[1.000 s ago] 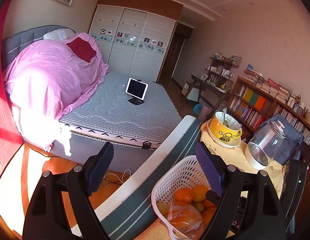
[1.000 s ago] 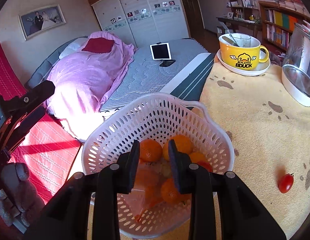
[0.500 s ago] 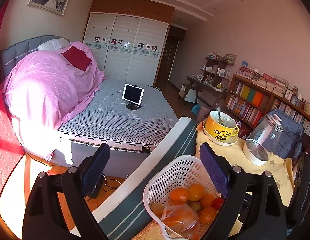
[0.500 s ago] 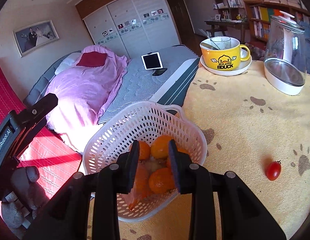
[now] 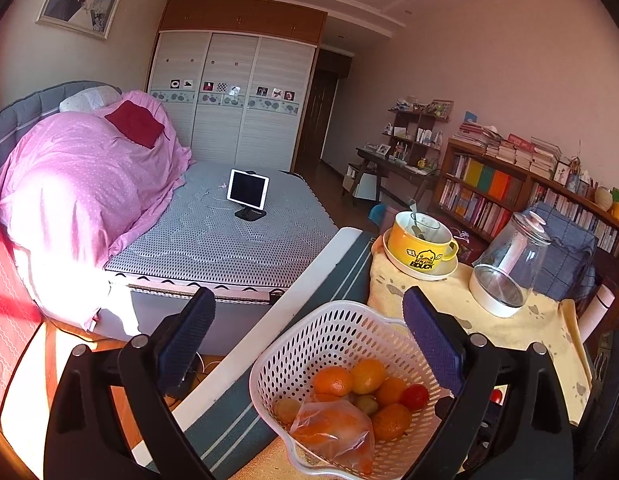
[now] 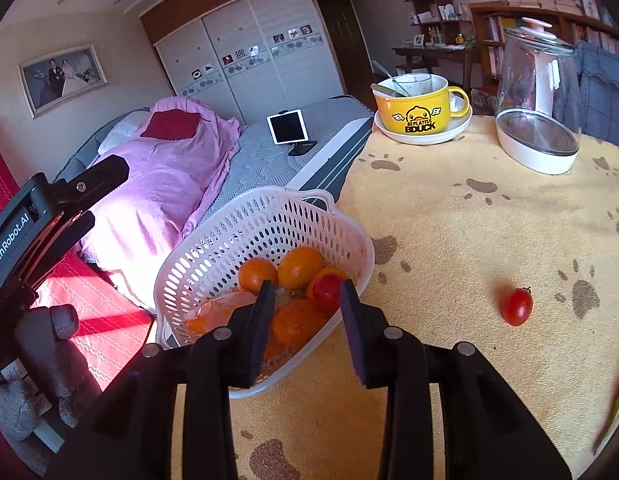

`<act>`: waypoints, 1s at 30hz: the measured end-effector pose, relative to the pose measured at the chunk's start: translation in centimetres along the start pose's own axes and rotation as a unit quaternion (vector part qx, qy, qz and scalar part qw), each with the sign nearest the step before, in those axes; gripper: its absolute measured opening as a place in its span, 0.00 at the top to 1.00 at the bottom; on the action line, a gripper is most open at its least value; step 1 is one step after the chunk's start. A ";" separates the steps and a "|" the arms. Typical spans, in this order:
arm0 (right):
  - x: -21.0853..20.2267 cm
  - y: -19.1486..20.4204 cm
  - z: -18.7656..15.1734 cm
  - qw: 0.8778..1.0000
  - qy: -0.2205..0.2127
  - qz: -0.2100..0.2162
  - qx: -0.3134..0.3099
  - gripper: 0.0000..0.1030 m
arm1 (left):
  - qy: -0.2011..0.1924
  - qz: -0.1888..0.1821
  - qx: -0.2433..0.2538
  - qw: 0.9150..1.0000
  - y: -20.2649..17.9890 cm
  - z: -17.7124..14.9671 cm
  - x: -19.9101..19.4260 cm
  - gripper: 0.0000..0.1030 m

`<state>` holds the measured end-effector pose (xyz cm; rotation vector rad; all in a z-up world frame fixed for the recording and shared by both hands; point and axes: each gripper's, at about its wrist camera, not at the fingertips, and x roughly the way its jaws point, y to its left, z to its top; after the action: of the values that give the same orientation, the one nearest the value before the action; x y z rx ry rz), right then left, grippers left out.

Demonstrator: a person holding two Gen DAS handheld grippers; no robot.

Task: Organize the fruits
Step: 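Move the right tool to the spotted banana and grasp it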

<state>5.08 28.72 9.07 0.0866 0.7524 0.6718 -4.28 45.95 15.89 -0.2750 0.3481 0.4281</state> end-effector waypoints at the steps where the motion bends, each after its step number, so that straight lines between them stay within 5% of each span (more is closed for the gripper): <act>1: -0.3 -0.3 -0.3 1.000 -0.004 -0.006 0.000 0.58 | 0.000 -0.003 0.003 1.000 -0.2 0.0 0.0 0.07; 30: -8.2 -13.5 -7.0 0.981 -0.025 -0.149 0.121 0.57 | 0.015 -0.051 0.078 0.995 -6.1 -2.8 -0.4 0.07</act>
<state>3.32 12.07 4.76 0.2069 0.7771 0.2898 -2.66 39.52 14.62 -0.1456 0.3932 0.2938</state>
